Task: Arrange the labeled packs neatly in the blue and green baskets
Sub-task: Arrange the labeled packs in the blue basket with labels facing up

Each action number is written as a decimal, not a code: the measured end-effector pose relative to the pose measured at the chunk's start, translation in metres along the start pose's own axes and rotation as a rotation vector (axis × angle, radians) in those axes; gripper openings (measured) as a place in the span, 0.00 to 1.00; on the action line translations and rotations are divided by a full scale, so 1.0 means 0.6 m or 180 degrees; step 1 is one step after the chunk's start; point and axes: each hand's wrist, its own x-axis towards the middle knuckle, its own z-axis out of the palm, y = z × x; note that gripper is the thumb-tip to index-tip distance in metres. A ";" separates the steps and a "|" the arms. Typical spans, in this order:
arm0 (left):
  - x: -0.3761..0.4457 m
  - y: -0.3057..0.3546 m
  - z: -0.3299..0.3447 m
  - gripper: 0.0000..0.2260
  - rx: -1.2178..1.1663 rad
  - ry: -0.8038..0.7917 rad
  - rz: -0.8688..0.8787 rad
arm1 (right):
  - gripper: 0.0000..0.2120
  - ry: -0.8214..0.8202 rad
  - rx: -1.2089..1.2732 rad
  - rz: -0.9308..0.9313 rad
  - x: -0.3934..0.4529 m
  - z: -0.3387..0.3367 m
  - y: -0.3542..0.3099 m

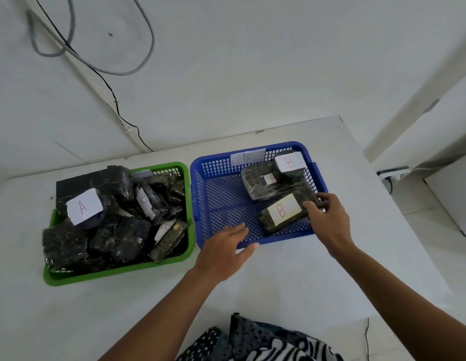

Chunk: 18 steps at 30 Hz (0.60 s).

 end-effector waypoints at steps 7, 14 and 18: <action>-0.006 -0.002 0.013 0.20 0.0135 0.0099 -0.0066 | 0.26 -0.1013 -0.1308 -0.0388 0.040 -0.032 -0.011; -0.009 -0.006 0.021 0.20 0.0103 0.0274 -0.0088 | 0.30 -0.1054 -0.2476 -0.0714 0.049 -0.006 -0.005; -0.010 -0.005 0.020 0.20 0.0031 0.0248 -0.0105 | 0.29 -0.0753 -0.2952 -0.1239 0.043 0.008 -0.002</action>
